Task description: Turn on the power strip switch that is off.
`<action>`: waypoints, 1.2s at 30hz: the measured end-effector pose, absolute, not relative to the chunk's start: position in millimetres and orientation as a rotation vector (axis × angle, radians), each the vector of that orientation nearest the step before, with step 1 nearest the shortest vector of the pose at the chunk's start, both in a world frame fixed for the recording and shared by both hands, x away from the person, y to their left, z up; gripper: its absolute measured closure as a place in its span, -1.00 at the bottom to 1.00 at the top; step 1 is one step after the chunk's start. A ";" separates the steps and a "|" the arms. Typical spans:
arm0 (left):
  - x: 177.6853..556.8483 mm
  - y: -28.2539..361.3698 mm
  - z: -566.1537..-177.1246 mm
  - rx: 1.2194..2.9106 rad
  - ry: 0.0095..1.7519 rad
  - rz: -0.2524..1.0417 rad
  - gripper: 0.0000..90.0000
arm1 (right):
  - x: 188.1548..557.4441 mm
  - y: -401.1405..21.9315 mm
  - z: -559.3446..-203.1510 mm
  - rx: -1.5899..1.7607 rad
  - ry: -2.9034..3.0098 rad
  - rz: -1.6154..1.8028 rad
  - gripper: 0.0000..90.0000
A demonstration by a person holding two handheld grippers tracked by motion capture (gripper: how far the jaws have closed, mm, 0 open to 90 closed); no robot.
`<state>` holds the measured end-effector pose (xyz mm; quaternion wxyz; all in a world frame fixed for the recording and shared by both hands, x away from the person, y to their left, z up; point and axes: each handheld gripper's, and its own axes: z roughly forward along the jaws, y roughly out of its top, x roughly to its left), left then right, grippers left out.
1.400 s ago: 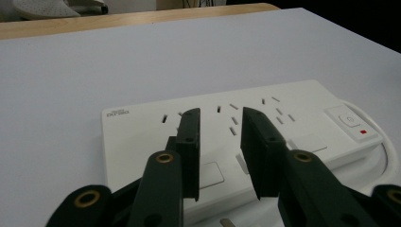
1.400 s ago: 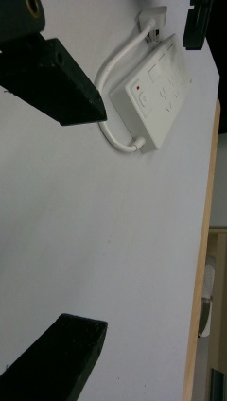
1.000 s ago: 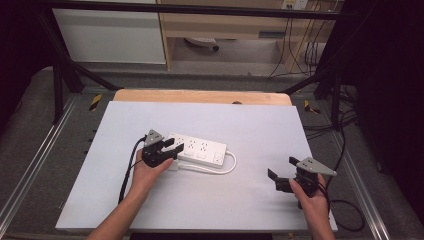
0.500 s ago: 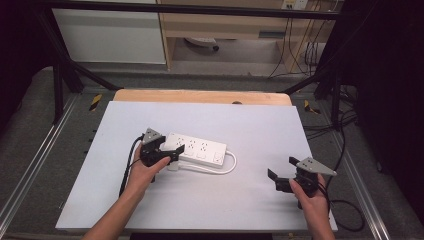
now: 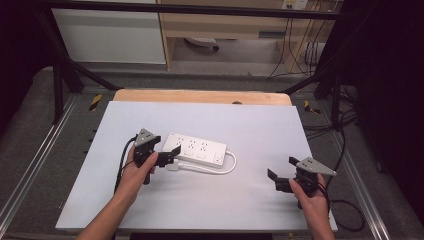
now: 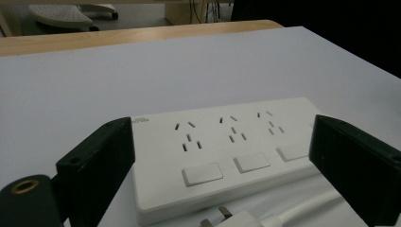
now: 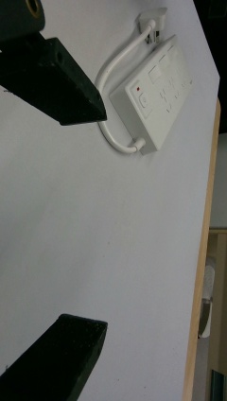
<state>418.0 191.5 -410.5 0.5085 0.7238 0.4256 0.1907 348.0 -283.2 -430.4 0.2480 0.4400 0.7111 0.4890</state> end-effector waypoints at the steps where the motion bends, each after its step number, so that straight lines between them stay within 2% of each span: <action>1: 416.7 193.0 -409.5 1.744 1.023 0.459 -0.83 | 348.0 -283.1 -430.4 1.199 1.939 1.331 -0.93; 26: 369.2 246.9 -389.0 1.699 1.007 0.501 -0.83 | 348.3 -278.8 -431.9 1.199 1.951 1.326 -0.93; 36: 343.5 279.4 -394.3 1.650 1.041 0.512 -0.83 | 348.4 -278.5 -432.2 1.200 1.951 1.327 -0.93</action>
